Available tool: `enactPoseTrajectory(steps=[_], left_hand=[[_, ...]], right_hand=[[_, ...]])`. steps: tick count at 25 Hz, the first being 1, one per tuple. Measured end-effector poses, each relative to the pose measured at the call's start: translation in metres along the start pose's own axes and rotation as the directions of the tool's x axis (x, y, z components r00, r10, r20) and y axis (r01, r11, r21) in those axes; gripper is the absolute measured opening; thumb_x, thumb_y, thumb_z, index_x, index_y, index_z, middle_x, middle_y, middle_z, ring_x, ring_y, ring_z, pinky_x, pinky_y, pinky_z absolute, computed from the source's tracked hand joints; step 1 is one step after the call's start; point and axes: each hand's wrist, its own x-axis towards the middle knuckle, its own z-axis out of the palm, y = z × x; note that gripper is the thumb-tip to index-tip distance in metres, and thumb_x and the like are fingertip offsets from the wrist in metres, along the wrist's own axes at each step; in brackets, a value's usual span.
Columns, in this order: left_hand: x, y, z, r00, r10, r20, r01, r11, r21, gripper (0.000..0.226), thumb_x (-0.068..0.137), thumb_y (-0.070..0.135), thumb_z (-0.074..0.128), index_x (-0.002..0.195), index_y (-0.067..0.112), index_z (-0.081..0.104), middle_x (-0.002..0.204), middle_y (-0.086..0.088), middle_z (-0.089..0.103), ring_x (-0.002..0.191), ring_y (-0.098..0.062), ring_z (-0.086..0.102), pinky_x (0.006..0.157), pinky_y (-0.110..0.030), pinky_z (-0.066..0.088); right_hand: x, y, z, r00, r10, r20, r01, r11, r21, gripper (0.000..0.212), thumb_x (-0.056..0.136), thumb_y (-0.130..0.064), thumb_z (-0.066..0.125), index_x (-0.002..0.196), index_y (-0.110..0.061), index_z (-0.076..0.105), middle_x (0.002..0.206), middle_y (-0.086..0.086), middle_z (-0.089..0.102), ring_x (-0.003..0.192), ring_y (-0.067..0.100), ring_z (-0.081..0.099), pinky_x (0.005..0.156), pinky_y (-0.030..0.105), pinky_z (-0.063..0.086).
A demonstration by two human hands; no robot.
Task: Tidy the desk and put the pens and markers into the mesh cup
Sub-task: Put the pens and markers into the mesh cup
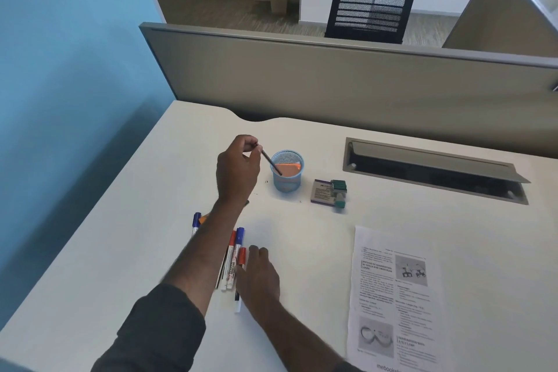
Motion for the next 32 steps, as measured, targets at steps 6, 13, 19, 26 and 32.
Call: enactPoseTrajectory(steps=[6,13,19,26,32], left_hand=[[0.000,-0.012,0.014,0.995,-0.032,0.089,0.024,0.995,0.094,0.010,0.093,0.018,0.066,0.103,0.017,0.068,0.100,0.002,0.076,0.084,-0.019,0.070,0.075,-0.033,0.057],[0.001,-0.024,0.020,0.987,-0.063,0.149,0.040,0.987,0.154,0.011,0.093,0.018,0.065,0.103,0.019,0.069,0.100,0.005,0.075,0.086,-0.019,0.069,0.076,-0.033,0.056],[0.002,-0.033,0.021,0.978,-0.070,0.196,0.037,0.985,0.167,0.015,0.093,0.019,0.067,0.107,0.020,0.068,0.101,0.004,0.075,0.082,-0.018,0.069,0.073,-0.028,0.053],[-0.033,-0.079,0.005,0.908,-0.322,0.269,0.255,0.932,0.256,0.013,0.088,0.019,0.071,0.101,0.015,0.070,0.091,-0.005,0.073,0.078,-0.020,0.067,0.072,-0.031,0.056],[-0.082,-0.106,-0.008,0.796,-0.471,0.381,0.122,0.741,0.661,0.022,0.088,0.030,0.066,0.093,0.009,0.070,0.092,-0.008,0.072,0.090,-0.026,0.068,0.074,-0.033,0.055]], right_hand=[[0.003,0.002,-0.001,0.998,-0.064,0.006,0.064,0.997,-0.043,0.022,0.097,-0.027,0.045,0.120,-0.026,0.046,0.107,0.002,0.053,0.086,0.023,0.063,0.079,0.037,0.056],[0.008,0.007,-0.013,0.999,-0.019,0.046,0.019,1.000,-0.004,0.042,0.094,-0.018,0.045,0.135,-0.024,0.043,0.116,0.004,0.050,0.094,0.023,0.062,0.076,0.028,0.048],[0.008,0.013,-0.024,0.998,-0.034,0.055,0.034,0.999,0.000,0.039,0.092,-0.019,0.048,0.131,-0.021,0.044,0.118,0.005,0.048,0.097,0.024,0.061,0.079,0.028,0.049],[0.007,0.024,-0.035,0.999,-0.027,0.045,0.023,0.996,0.086,0.044,0.087,-0.021,0.052,0.130,-0.023,0.046,0.111,0.004,0.049,0.097,0.025,0.059,0.074,0.028,0.045],[0.015,0.039,-0.044,0.999,-0.050,0.002,0.049,0.977,0.208,0.051,0.079,-0.018,0.056,0.130,-0.025,0.051,0.106,-0.001,0.061,0.099,0.021,0.058,0.084,0.030,0.046]])
